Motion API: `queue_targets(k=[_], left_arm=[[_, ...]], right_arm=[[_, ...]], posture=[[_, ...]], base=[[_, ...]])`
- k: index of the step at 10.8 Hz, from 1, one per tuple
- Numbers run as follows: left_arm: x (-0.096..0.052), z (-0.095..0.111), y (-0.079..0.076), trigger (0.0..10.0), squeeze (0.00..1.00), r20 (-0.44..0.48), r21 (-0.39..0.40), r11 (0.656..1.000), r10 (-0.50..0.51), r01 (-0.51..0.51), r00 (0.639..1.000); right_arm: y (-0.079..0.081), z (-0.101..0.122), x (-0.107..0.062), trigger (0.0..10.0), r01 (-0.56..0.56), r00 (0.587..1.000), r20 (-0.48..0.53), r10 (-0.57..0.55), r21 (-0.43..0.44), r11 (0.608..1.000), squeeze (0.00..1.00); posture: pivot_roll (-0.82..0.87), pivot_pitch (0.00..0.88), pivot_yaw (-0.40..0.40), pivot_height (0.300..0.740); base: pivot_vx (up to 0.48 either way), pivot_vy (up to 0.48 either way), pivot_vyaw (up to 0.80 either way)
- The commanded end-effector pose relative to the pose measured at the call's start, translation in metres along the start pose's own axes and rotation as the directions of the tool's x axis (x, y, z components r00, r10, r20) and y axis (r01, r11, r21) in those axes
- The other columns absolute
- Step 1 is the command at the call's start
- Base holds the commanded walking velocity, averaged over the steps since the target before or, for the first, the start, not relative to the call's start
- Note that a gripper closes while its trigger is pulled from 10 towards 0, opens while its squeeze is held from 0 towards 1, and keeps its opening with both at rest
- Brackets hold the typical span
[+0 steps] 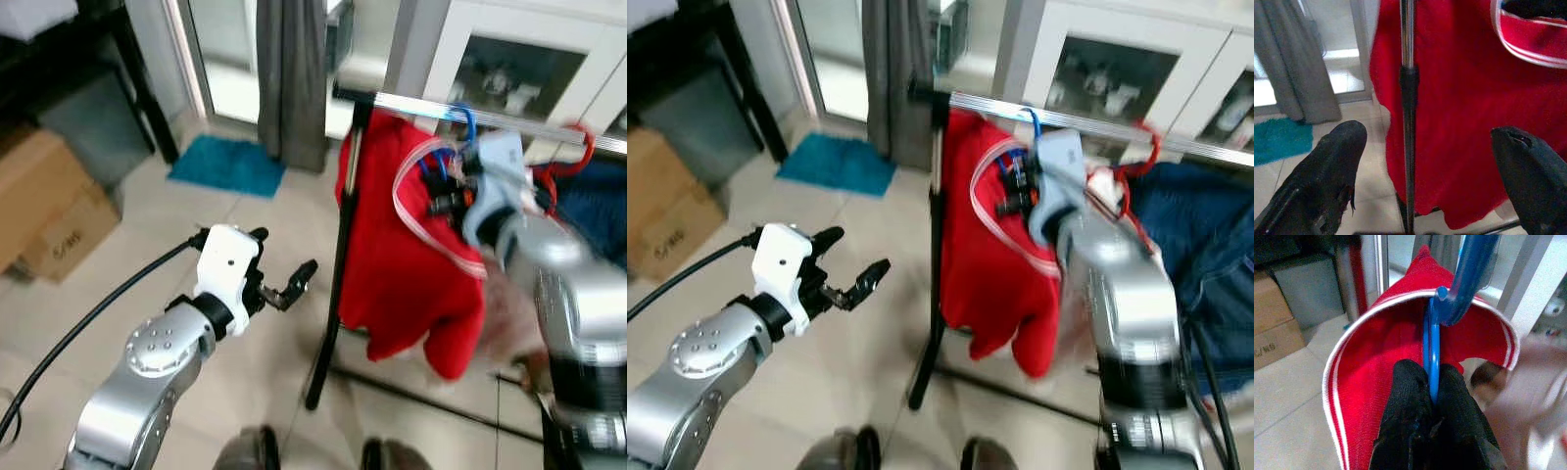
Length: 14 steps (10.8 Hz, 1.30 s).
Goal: Hang hanger
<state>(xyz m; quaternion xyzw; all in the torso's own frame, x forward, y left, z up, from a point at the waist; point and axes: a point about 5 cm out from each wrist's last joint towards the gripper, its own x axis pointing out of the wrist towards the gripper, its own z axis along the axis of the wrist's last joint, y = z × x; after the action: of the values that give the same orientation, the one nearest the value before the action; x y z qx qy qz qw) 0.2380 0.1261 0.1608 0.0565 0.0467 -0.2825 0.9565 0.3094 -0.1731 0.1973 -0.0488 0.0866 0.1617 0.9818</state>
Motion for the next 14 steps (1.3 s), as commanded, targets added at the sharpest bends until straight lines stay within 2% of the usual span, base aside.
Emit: queue_targets(k=[1,4,7,8,9,10,11,12,13,14], left_arm=[[-0.001,-0.004,0.0,10.0,0.0,-0.02,0.002,1.0,0.008,-0.008,1.0],[0.001,-0.004,0.001,10.0,0.0,-0.018,0.0,1.0,0.008,-0.008,1.0],[0.001,-0.005,0.003,10.0,0.0,-0.024,-0.006,1.0,0.017,-0.017,1.0],[0.003,0.0,0.002,10.0,0.07,0.014,-0.059,0.998,-0.021,0.022,1.0],[0.006,0.011,-0.006,10.0,1.0,0.097,-0.116,0.983,-0.131,0.142,0.987],[0.013,0.019,-0.009,10.0,1.0,0.148,-0.147,0.964,-0.202,0.223,0.968],[0.018,0.022,-0.008,10.0,1.0,0.16,-0.149,0.96,-0.214,0.238,0.964],[0.029,0.022,-0.003,10.0,1.0,0.143,-0.139,0.962,-0.215,0.234,0.966],[0.042,0.021,-0.001,10.0,0.98,0.13,-0.139,0.951,-0.258,0.276,0.957],[0.057,0.02,-0.001,10.0,0.0,0.115,-0.141,0.934,-0.314,0.328,0.943]], right_arm=[[0.002,0.013,-0.007,0.0,-0.002,0.996,0.09,0.002,-0.008,1.0,0.0],[0.006,0.005,-0.019,0.0,0.007,0.994,0.111,-0.007,-0.003,1.0,0.0],[0.011,0.002,-0.021,0.0,-0.011,0.995,0.104,0.012,-0.008,1.0,0.0],[0.014,0.003,-0.02,0.0,-0.023,0.994,0.108,0.024,-0.014,1.0,0.0],[0.018,0.005,-0.018,0.0,-0.037,0.992,0.117,0.039,-0.02,0.999,0.0],[0.024,0.007,-0.015,0.0,-0.053,0.991,0.121,0.057,-0.033,0.998,0.0],[0.027,0.008,-0.014,0.0,-0.066,0.99,0.124,0.071,-0.043,0.997,0.0],[0.035,0.012,-0.014,0.0,-0.097,0.985,0.138,0.104,-0.056,0.994,0.0],[0.042,0.016,-0.014,0.0,-0.139,0.977,0.155,0.147,-0.063,0.988,0.0],[0.047,0.019,-0.015,0.0,-0.164,0.97,0.17,0.174,-0.071,0.984,0.0]], posture=[[-0.1,0.108,0.017,0.74],[-0.11,0.111,0.021,0.74],[-0.1,0.113,0.021,0.74],[-0.1,0.113,0.02,0.74],[-0.1,0.11,0.015,0.74],[-0.1,0.105,0.01,0.74],[-0.1,0.105,0.01,0.74],[-0.1,0.097,0.008,0.74],[-0.12,0.087,0.007,0.74],[-0.12,0.079,0.009,0.74]], base=[[-0.304,0.0,0.0],[-0.296,0.0,0.0],[-0.18,0.0,0.0],[0.0,0.0,0.0],[0.0,0.0,0.0],[0.0,0.0,0.0],[0.0,0.0,0.0],[0.0,0.0,0.0],[0.0,0.0,0.0],[0.0,0.0,0.0]])
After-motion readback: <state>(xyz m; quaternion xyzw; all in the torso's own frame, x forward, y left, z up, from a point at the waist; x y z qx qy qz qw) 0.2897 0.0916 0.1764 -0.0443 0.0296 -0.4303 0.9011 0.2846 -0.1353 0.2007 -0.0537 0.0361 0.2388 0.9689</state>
